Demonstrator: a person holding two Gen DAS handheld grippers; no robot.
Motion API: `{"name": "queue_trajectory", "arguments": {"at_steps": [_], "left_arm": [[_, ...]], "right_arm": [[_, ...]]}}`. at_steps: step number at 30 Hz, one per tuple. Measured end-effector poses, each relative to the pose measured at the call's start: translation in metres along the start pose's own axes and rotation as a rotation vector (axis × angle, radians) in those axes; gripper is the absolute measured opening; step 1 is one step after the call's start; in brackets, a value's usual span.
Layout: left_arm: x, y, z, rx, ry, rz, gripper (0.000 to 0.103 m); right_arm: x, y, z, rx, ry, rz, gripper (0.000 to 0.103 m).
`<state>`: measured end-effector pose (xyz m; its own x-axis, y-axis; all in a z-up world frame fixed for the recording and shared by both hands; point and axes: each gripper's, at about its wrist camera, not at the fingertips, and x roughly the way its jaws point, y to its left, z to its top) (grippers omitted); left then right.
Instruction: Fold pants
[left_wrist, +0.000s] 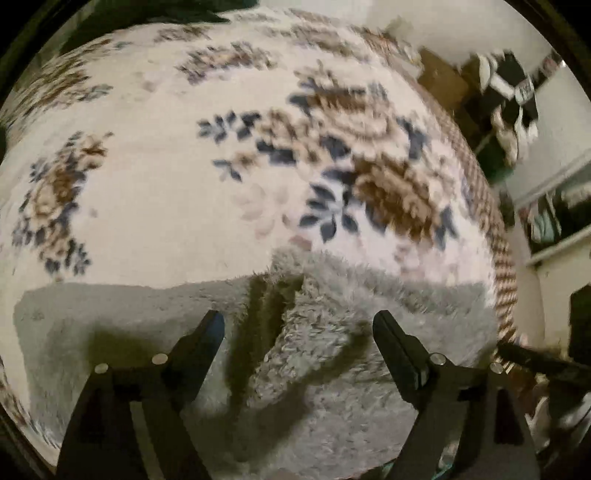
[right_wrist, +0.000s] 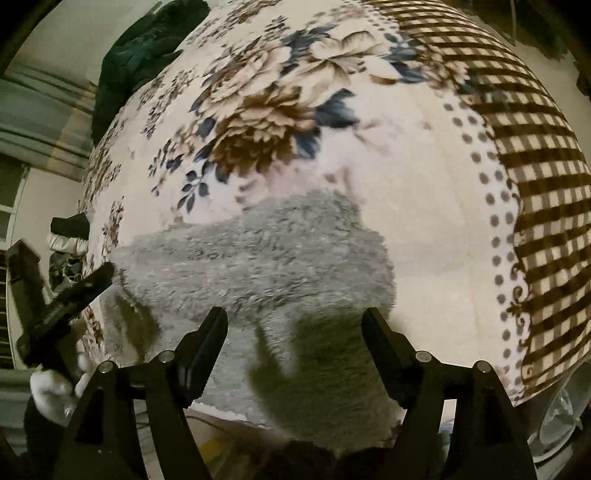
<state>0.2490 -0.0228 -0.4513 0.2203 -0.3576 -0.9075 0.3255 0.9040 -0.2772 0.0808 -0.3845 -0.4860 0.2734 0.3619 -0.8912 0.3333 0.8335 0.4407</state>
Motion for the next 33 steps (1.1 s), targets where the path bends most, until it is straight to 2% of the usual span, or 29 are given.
{"name": "queue_trajectory", "arguments": {"at_steps": [4,7,8,9,10,13,17,23,27,30,33], "left_arm": [[0.030,0.000,0.005,0.028,0.039,-0.007,0.082],[0.038,-0.004,0.011,0.026,0.016,-0.012,0.082],[0.040,-0.006,0.012,0.026,0.008,-0.015,0.073],[0.041,-0.007,0.013,0.028,0.005,-0.023,0.061],[0.044,-0.010,0.015,0.034,0.017,-0.049,0.027],[0.035,-0.018,0.015,0.052,-0.027,-0.062,0.014],[0.011,-0.020,0.012,-0.001,-0.065,-0.094,0.011],[-0.040,-0.003,-0.019,-0.278,-0.034,-0.171,0.011],[-0.056,0.007,-0.042,-0.421,0.008,-0.203,0.011],[-0.048,0.017,-0.044,-0.451,0.006,-0.164,0.011],[-0.026,0.020,-0.025,-0.380,-0.017,-0.093,0.013]], "right_arm": [[0.018,-0.004,-0.002,0.029,0.020,0.004,0.077],[0.029,-0.007,-0.002,0.044,0.024,-0.001,0.077],[0.032,-0.009,0.000,0.050,0.026,0.001,0.077],[0.035,-0.013,0.000,0.066,0.028,0.007,0.077],[0.037,-0.015,0.001,0.075,0.031,0.010,0.077],[0.040,-0.022,0.004,0.104,0.036,0.014,0.077],[0.039,-0.026,0.009,0.112,0.036,0.009,0.077],[0.038,-0.021,0.012,0.085,0.046,0.009,0.077],[0.038,-0.010,0.012,0.042,0.066,0.007,0.077],[0.039,-0.001,0.012,0.002,0.082,-0.002,0.077],[0.039,0.003,0.012,-0.017,0.085,-0.018,0.077]]}}
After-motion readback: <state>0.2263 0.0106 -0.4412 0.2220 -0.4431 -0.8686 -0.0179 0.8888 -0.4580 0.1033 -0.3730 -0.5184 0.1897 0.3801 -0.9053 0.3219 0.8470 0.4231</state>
